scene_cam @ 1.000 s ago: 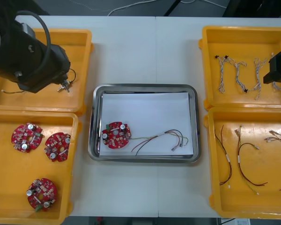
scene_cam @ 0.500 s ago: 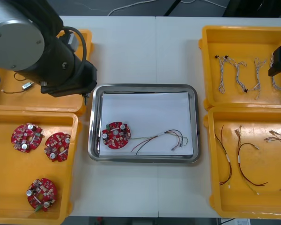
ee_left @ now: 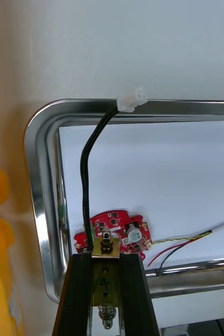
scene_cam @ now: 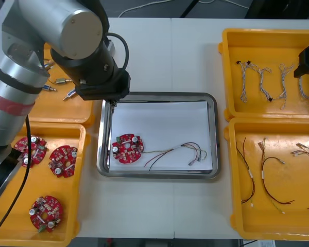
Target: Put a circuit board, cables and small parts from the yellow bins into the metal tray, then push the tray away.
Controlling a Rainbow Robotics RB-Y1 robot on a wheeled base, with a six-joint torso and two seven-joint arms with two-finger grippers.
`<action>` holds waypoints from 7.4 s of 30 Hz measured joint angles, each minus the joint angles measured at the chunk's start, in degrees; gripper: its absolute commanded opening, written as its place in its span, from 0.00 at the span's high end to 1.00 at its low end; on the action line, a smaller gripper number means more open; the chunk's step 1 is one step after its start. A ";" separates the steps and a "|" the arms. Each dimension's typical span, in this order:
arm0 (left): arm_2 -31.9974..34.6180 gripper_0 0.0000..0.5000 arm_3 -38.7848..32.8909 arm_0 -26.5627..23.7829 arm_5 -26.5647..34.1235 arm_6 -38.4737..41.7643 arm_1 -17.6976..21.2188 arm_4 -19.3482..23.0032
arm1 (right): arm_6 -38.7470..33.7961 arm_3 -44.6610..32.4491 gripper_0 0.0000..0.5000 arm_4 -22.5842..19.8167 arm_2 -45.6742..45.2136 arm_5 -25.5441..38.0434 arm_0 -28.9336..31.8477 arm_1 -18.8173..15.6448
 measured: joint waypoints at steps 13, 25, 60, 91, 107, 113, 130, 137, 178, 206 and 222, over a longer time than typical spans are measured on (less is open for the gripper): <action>-5.51 1.00 8.16 -1.96 -0.07 -15.57 -3.99 -6.64 | 8.17 12.20 0.00 4.08 1.43 -10.77 -2.98 2.14; -10.05 1.00 8.50 2.02 -10.68 -15.57 -4.72 -13.85 | 16.77 23.80 0.00 4.09 2.21 -17.53 -5.57 5.69; -10.05 0.28 8.53 7.59 -17.46 -15.58 -5.50 -19.29 | 20.18 32.12 0.00 4.09 5.05 -29.30 -6.53 8.98; 1.25 0.00 -1.56 2.59 -0.15 -15.56 -5.13 -7.08 | 23.74 32.98 1.00 4.06 5.05 -28.93 -7.23 9.16; 7.77 0.00 -3.85 1.32 -0.03 -15.57 4.49 1.91 | 39.17 20.02 1.00 4.28 -3.59 -13.85 -7.22 8.76; 11.57 0.00 -3.91 3.21 0.00 -15.57 8.03 1.98 | 44.95 13.98 1.00 4.34 -5.98 -4.69 -7.22 7.88; 18.50 0.00 -8.27 17.42 -9.18 -15.63 12.57 -4.08 | 49.30 -0.29 1.00 3.28 -14.04 15.46 -7.22 7.72; 18.52 0.00 -8.29 20.94 -13.30 -15.67 12.57 -8.50 | 49.31 -8.12 1.00 1.17 -13.71 15.67 -7.22 10.77; 21.58 0.00 4.88 19.80 -16.90 -45.04 12.65 -5.32 | 55.60 -19.77 1.00 -3.29 33.17 -2.87 -7.21 23.05; 22.83 0.00 38.75 4.57 -24.92 -78.01 13.07 -5.19 | 59.86 -14.08 0.05 -7.10 44.06 -11.19 -7.21 18.74; 21.11 0.00 44.07 3.82 -30.21 -97.26 13.07 -4.21 | 59.87 -17.07 0.05 -9.15 35.62 -1.31 -7.22 18.26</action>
